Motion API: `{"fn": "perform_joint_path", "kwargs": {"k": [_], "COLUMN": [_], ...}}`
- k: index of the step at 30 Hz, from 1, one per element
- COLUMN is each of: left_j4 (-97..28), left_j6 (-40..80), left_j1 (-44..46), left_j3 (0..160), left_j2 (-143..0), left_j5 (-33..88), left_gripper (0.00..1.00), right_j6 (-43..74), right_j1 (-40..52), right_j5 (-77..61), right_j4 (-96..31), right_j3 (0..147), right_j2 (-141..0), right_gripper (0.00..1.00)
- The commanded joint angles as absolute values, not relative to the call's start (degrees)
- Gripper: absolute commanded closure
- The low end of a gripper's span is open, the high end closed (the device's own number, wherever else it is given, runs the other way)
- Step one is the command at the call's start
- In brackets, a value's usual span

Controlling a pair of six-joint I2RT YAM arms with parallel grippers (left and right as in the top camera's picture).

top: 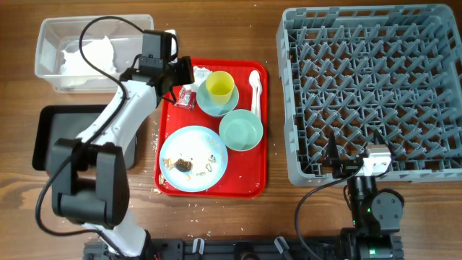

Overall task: Sort waste into correct bins and load items into the dishwasher rack
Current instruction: 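Lower the left gripper onto the second crumpled napkin and grasp it, then carry the napkin left and release it into the clear bin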

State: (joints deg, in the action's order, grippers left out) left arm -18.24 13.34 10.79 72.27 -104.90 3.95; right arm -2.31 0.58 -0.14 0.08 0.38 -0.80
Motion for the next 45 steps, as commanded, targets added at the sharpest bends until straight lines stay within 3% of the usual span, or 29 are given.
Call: {"fn": "perform_joint_path", "kwargs": {"k": [1,15,19,20,21,22,33,41,45], "left_j4": [-14.83,-12.6,-12.84,-13.04,-13.34,-13.52,-17.82,-16.27,-13.78], "left_j6": [15.49,17.41,17.43,17.41,17.41,17.43,18.94,24.12,24.58], "left_j1": [11.03,11.03,11.03,11.03,11.03,11.03,11.03,8.78,3.84], "left_j3": [72.23,72.2,72.23,72.23,72.23,72.23,72.23,72.23,72.23], "left_j2": [-108.84,-117.34,-117.34,-117.34,-117.34,-117.32,-103.33,-97.51,-97.08], "left_j5": [4.4,4.43,4.43,4.43,4.43,4.47,6.22,-14.37,-16.14], "left_gripper": [0.44,0.47,0.67,0.75,0.94,0.96,0.96,0.96,0.96], "right_j6": [-2.98,-2.96,-2.98,-2.98,-2.96,-2.98,-2.98,-2.96,-2.98], "right_j1": [0.34,0.34,0.34,0.34,0.34,0.34,0.34,0.34,0.34], "right_j5": [-0.08,-0.08,-0.08,-0.08,-0.08,-0.08,-0.08,-0.08,-0.08], "right_j4": [0.38,0.38,0.38,0.38,0.38,0.38,0.38,0.38,0.38], "right_j3": [0.3,0.3,0.3,0.3,0.3,0.3,0.3,0.3,0.3], "right_j2": [-0.54,-0.54,-0.54,-0.54,-0.54,-0.54,-0.54,-0.54,-0.54], "right_gripper": [0.0,0.0,0.0,0.0,0.0,0.0,0.0,0.0,0.0]}}
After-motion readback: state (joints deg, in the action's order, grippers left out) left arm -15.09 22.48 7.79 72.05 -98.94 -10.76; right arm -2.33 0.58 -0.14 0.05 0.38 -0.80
